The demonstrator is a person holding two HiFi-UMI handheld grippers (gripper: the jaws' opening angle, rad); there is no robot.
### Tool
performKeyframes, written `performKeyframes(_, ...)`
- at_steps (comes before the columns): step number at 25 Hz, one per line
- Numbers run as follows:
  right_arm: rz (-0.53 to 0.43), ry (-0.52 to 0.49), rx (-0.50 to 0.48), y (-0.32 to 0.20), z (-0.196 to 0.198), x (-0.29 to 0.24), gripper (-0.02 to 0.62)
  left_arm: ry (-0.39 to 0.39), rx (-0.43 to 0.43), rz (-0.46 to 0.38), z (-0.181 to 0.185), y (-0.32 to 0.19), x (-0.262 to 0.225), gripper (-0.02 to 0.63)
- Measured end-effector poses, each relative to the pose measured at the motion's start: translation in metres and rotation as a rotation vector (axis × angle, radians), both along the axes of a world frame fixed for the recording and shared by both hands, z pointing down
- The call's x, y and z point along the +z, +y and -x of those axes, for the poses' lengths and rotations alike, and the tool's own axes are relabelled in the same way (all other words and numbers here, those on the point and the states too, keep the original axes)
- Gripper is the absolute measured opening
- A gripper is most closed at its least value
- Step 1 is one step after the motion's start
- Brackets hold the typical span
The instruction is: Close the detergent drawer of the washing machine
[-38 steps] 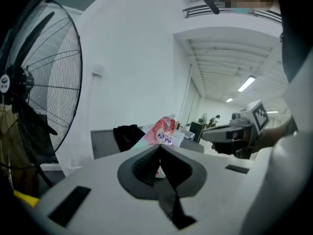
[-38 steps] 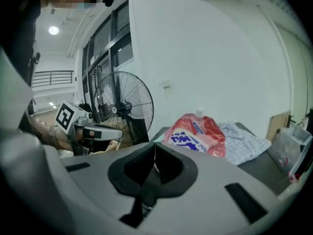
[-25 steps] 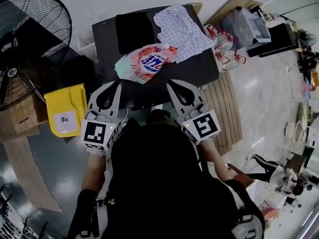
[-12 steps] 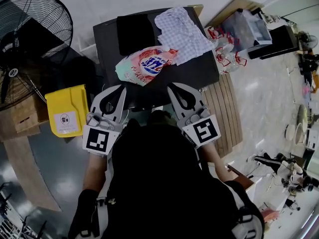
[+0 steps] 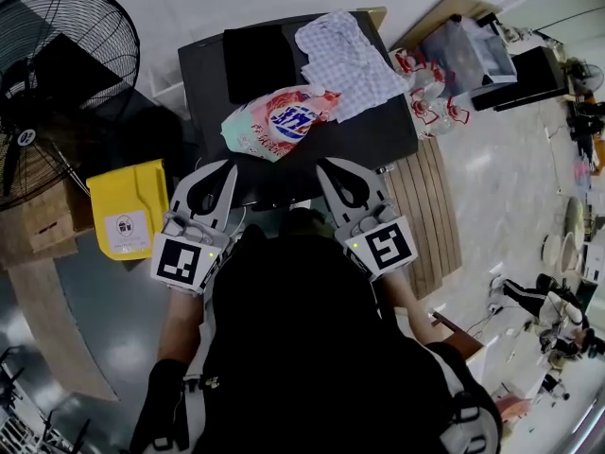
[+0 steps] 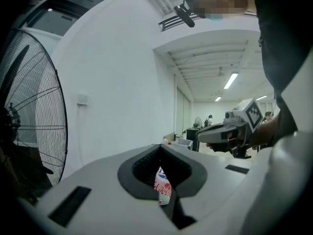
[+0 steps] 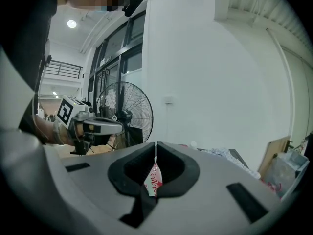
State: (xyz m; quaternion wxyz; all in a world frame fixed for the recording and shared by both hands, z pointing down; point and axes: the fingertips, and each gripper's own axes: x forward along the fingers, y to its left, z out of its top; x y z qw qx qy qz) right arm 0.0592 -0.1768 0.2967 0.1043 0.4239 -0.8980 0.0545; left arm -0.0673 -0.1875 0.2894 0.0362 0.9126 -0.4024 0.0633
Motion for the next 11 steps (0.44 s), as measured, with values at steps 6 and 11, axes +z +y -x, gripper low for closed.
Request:
performKeyframes(6,0.037,-0.029,0.016,0.0023,0.0018,0.0058,0.017,0.034,0.001,0.023,0.0051,0.0023,0.0043,0.011)
performKeyframes(11,0.039,-0.039,0.018,0.0064,0.0049,0.0059,0.017,0.067,-0.005,0.042,0.0087,0.0068,0.0055,0.011)
